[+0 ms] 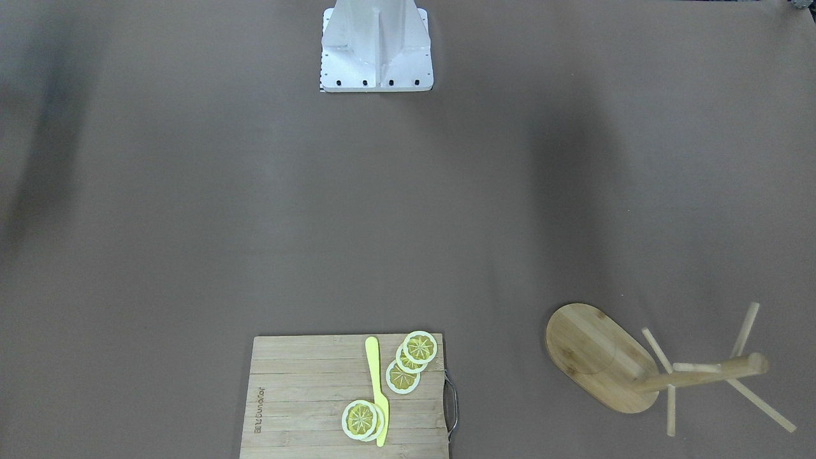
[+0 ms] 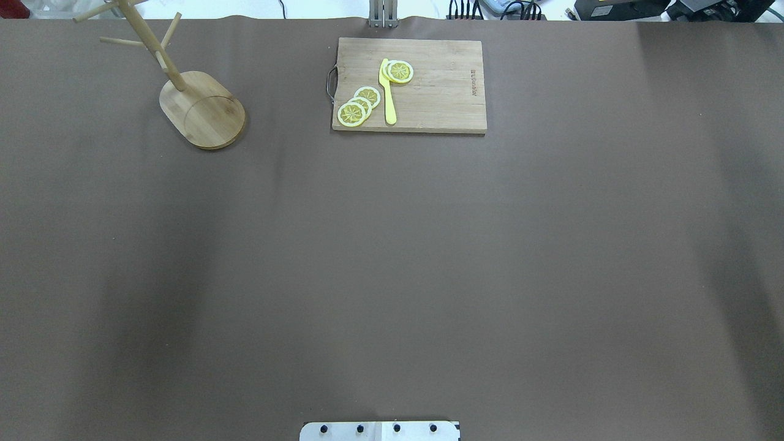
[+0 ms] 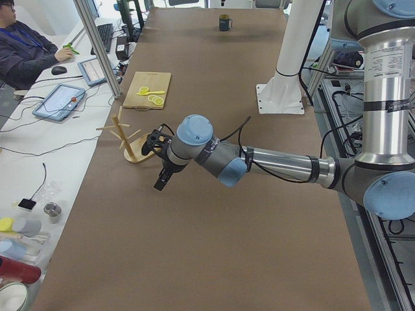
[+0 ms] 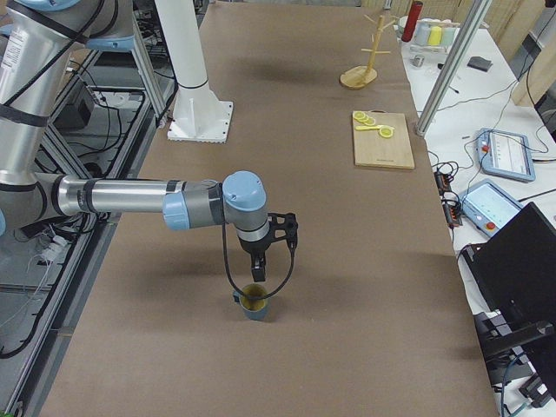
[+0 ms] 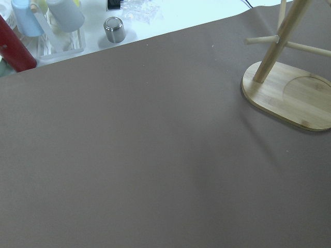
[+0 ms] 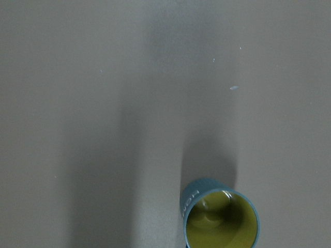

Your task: Hang cup on storage rack

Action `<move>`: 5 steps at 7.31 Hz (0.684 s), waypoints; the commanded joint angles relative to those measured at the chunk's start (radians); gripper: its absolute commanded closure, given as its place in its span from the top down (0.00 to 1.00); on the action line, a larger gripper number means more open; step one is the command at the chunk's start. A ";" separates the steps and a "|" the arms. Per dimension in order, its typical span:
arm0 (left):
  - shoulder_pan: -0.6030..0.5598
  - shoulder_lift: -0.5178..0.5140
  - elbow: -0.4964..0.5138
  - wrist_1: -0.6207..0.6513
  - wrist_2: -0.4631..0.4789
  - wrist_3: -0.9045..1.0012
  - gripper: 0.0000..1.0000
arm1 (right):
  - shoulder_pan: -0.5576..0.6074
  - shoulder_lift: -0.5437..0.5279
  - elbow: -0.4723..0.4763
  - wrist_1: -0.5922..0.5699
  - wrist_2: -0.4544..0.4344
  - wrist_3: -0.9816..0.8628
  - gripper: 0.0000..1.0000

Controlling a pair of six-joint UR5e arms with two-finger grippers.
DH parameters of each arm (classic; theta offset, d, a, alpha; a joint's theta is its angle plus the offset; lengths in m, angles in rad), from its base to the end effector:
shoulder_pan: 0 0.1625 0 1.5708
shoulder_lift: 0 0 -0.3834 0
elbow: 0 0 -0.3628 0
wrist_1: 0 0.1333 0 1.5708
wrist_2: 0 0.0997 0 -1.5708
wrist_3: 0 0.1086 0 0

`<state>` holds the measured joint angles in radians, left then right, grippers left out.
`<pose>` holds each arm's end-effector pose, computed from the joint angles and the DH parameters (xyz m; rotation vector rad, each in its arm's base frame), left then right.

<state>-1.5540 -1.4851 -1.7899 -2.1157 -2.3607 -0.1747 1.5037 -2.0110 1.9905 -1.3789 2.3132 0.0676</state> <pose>-0.0486 -0.4532 0.4932 0.5652 0.8145 0.1230 0.0389 -0.3145 0.5786 0.1132 -0.7499 -0.0631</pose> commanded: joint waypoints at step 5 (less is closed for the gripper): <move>0.002 0.002 0.003 -0.023 0.000 0.000 0.98 | 0.013 -0.031 -0.309 0.396 0.018 0.034 0.63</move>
<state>-1.5525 -1.4828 -1.7877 -2.1381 -2.3608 -0.1749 1.5159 -2.0426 1.7018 -1.0031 2.3308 0.0922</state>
